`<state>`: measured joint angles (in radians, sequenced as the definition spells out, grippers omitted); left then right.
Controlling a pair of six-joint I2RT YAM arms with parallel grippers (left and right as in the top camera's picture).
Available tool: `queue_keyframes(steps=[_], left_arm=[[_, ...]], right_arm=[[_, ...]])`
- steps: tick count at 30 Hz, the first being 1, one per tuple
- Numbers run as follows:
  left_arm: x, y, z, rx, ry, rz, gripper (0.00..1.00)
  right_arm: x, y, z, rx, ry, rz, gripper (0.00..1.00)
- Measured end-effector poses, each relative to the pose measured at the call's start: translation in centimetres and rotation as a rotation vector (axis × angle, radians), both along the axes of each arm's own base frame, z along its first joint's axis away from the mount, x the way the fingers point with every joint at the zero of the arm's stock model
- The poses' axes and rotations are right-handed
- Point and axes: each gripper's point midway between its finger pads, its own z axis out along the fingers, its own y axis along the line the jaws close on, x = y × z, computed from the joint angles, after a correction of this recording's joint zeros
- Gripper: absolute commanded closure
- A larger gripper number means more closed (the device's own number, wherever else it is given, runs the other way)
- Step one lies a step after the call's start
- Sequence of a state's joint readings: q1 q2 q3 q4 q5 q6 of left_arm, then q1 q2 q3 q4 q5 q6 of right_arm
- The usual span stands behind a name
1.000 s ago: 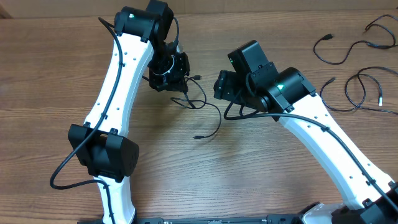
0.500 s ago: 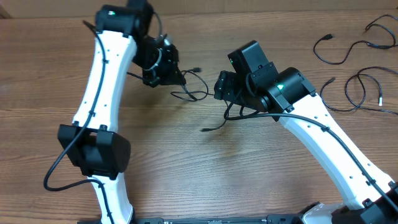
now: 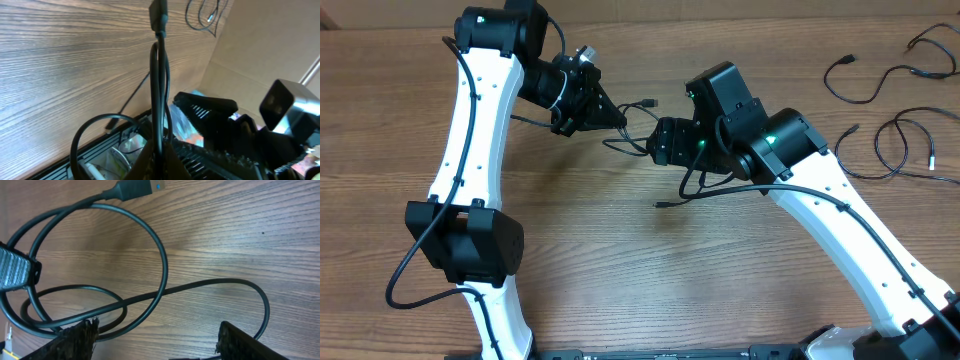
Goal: Untangle cables
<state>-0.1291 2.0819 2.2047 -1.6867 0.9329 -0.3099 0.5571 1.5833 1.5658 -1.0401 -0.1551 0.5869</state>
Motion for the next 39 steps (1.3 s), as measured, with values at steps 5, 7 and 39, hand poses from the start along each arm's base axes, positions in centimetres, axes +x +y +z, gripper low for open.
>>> queue_keyframes(steps=[5, 7, 39], left_arm=[[-0.1, -0.4, 0.5, -0.036, 0.005, 0.0, 0.96], [-0.1, -0.6, 0.8, -0.059, 0.008, 0.0, 0.96], [-0.5, -2.2, 3.4, -0.228, 0.009, -0.023, 0.96]], right_arm=[[-0.2, 0.4, 0.1, 0.01, -0.004, 0.041, 0.23], [-0.2, 0.5, 0.2, 0.014, -0.009, 0.054, 0.23], [1.8, 1.1, -6.8, -0.102, 0.104, 0.058, 0.41]])
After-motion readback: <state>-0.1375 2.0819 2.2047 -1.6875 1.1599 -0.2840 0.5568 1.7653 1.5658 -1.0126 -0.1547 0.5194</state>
